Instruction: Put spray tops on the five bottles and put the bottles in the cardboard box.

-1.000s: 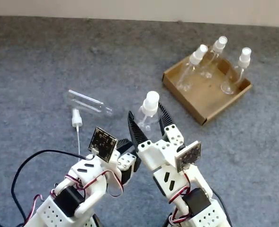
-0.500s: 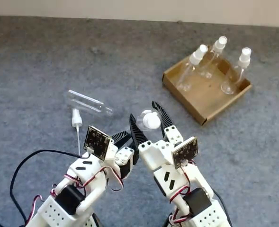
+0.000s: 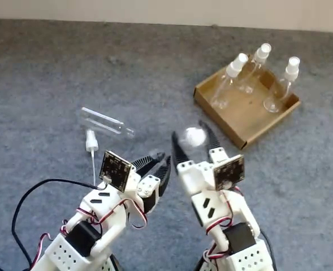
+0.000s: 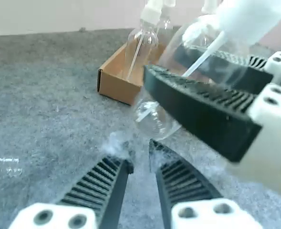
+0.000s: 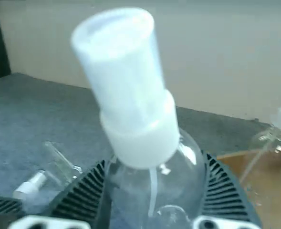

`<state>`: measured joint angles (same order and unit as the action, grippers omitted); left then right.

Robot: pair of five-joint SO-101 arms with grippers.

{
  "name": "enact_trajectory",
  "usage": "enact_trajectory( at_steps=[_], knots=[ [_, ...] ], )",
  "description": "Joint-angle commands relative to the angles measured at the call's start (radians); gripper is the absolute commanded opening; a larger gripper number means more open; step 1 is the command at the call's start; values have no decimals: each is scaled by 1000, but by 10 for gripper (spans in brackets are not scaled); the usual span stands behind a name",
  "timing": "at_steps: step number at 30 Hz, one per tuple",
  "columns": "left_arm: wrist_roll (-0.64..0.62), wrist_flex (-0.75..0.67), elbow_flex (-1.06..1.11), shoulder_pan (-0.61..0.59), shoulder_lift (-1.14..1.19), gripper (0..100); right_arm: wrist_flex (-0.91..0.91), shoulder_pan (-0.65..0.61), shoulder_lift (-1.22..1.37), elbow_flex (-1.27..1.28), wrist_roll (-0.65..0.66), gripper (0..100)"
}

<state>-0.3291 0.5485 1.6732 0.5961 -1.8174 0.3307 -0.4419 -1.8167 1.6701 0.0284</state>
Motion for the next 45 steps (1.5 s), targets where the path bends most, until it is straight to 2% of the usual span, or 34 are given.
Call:
enact_trajectory(
  at_steps=[1, 8, 15, 21, 35, 43, 45],
  knots=[
    [-5, 29, 21, -38, -12, 5, 19, 85, -13, 88, 8, 178],
    [-5, 25, 21, -160, -12, 5, 19, 208, -13, 96, 8, 178],
    [-5, 23, 21, -163, -12, 5, 8, 375, -13, 94, 8, 178],
    [-5, 23, 21, -163, -12, 5, -131, 495, -4, 90, 8, 178],
    [-5, 31, 21, -168, -10, 5, -97, 512, 19, -30, 8, 177],
    [-5, 31, 21, -170, -10, 5, -74, 513, 328, -229, 5, 177],
    [-5, 31, 21, -170, -10, 5, -133, 538, 426, -275, 2, 177]
  ],
)
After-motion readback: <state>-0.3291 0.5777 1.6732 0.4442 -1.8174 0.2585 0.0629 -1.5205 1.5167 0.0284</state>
